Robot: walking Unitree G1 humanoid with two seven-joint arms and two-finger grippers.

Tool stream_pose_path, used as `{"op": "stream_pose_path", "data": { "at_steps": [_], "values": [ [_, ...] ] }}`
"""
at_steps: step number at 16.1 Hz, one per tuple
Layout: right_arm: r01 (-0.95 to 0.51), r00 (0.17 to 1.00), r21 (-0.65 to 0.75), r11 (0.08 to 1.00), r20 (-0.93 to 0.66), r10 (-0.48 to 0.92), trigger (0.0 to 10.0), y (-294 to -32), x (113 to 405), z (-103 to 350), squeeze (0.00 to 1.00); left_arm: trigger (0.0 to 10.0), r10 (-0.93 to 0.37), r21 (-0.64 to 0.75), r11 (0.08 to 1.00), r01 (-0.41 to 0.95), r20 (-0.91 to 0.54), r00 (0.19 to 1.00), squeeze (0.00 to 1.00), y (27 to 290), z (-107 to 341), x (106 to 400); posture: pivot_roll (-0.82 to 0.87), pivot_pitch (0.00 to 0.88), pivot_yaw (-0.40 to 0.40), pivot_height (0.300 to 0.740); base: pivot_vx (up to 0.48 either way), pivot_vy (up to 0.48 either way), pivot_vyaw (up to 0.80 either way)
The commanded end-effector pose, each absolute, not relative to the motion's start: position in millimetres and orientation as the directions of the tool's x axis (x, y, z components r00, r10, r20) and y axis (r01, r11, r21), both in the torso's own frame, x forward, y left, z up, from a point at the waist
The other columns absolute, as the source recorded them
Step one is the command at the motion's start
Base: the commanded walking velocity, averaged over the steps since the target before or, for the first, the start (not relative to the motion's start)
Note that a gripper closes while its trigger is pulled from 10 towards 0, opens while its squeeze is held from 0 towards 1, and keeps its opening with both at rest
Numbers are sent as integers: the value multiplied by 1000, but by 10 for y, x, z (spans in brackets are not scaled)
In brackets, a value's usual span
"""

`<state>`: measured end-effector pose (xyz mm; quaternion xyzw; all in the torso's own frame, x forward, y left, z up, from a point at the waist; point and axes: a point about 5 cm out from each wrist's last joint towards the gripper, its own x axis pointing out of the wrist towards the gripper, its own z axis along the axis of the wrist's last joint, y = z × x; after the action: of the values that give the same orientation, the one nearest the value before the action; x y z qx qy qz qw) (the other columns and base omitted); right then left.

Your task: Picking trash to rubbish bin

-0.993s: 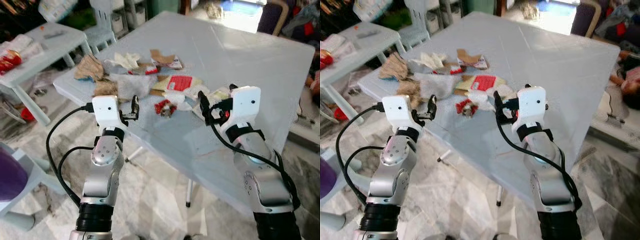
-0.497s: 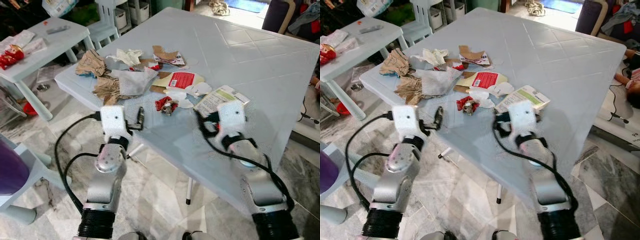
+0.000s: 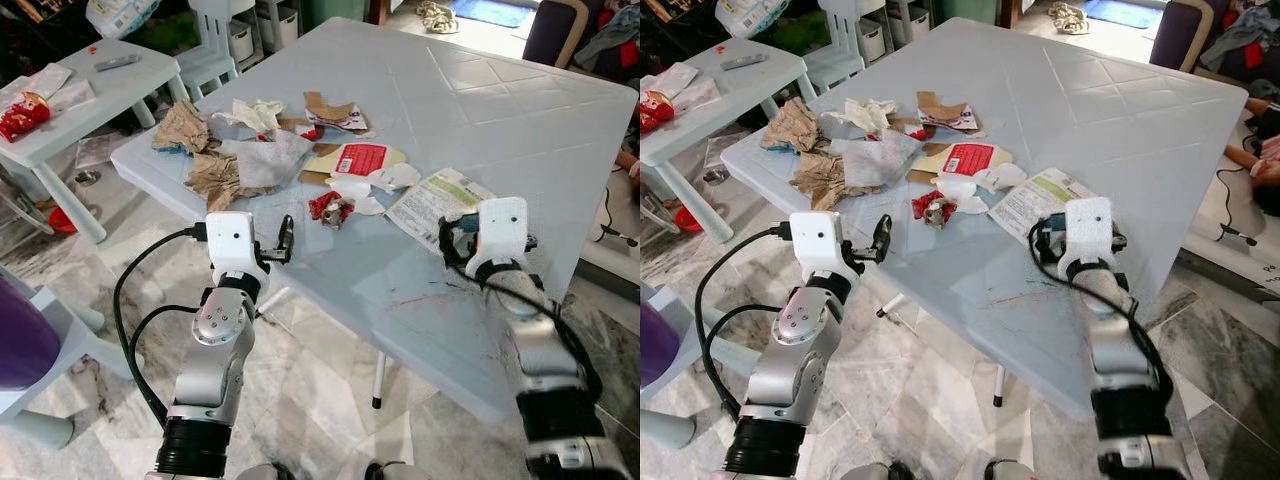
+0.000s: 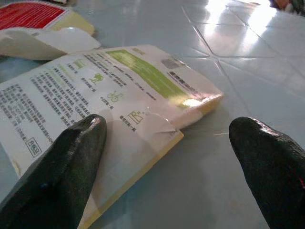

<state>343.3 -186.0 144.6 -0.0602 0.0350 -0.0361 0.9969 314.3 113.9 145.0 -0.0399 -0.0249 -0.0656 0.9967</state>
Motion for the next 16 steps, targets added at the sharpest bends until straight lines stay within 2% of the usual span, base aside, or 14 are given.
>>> {"op": "stream_pose_path", "data": {
  "at_steps": [1, 7, 11, 16],
  "values": [
    [59, 994, -55, 997, -86, -63, 10000, -1861, 3471, 1409, 0, 10000, -142, -84, 986, 145, 43, 989, 0, 1131, 1428, 3116, -12, 177, 25, 740, 0, 0, 0],
    [39, 996, 98, 994, -87, -30, 10000, -1859, 3618, 1447, 0, 10000, -135, -86, 987, 139, 43, 990, 0, 1169, 1431, 3095, 2, 182, 17, 740, 0, 0, 0],
    [-11, 1000, 214, 977, -26, 17, 10000, -1890, 3640, 1546, 0, 10000, -136, -92, 986, 140, 46, 990, 0, 1162, 1438, 3092, -4, 183, 18, 740, 0, 0, 0],
    [-22, 999, 255, 967, -17, 28, 10000, -1915, 3644, 1550, 0, 10000, -305, -165, 937, 308, 48, 951, 0, 933, 1467, 3040, -5, 181, 19, 740, 0, 0, 0]
  ]
}}
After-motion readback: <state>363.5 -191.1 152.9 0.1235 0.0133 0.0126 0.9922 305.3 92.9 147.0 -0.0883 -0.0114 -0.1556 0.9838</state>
